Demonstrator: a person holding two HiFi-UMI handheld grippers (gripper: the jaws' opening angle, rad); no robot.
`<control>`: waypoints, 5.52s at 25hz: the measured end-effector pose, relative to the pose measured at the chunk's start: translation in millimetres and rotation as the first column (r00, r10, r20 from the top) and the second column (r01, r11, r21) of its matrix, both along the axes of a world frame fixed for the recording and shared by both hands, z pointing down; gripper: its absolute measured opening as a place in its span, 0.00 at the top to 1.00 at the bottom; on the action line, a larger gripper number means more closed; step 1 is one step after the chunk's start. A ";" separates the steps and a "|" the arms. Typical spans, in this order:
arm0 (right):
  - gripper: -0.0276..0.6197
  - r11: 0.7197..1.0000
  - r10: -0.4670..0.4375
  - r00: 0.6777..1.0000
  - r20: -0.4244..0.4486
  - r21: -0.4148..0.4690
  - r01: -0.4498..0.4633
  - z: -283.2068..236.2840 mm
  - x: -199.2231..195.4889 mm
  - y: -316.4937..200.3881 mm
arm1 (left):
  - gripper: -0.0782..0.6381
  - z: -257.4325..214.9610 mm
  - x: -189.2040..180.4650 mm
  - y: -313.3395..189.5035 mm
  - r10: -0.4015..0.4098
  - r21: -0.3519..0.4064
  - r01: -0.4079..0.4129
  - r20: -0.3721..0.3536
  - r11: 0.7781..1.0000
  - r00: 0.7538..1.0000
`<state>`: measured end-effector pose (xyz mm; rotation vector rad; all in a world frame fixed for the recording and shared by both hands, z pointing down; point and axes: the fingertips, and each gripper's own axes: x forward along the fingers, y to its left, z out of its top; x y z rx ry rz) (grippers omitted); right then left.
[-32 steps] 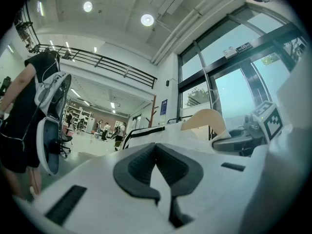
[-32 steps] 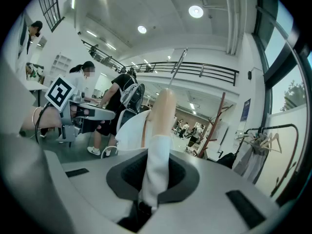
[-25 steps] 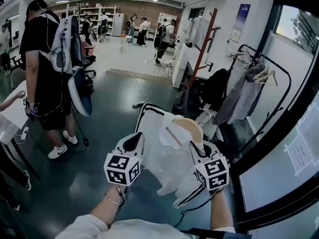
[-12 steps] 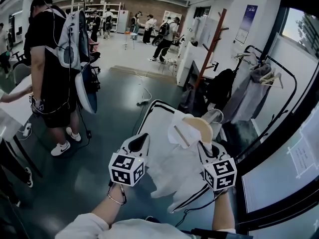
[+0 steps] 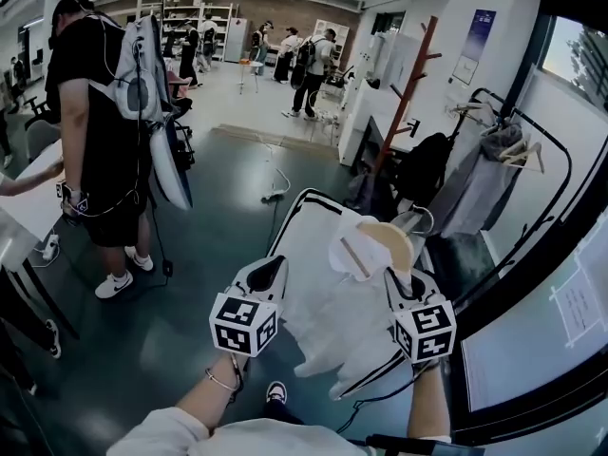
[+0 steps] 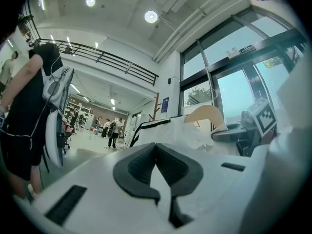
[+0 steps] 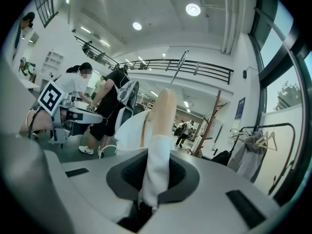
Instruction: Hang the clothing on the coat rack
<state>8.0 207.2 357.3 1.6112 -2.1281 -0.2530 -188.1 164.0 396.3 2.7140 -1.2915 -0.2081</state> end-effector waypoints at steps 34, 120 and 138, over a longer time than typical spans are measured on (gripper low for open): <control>0.89 1.000 -0.019 0.999 -0.051 0.015 0.019 -7.9 132.2 -215.0 | 0.88 -19.2 129.5 -223.7 -0.005 0.041 0.004 0.032 0.999 0.999; 0.89 0.984 -0.168 0.984 -0.064 -0.072 0.164 -11.7 244.9 -571.4 | 0.88 -22.5 277.1 -605.5 0.083 0.033 -0.085 0.045 0.996 0.995; 0.89 0.972 -0.234 0.965 -0.119 -0.046 0.230 -54.2 274.2 -585.9 | 0.88 -33.5 289.1 -607.8 0.051 0.048 -0.053 0.044 0.997 0.998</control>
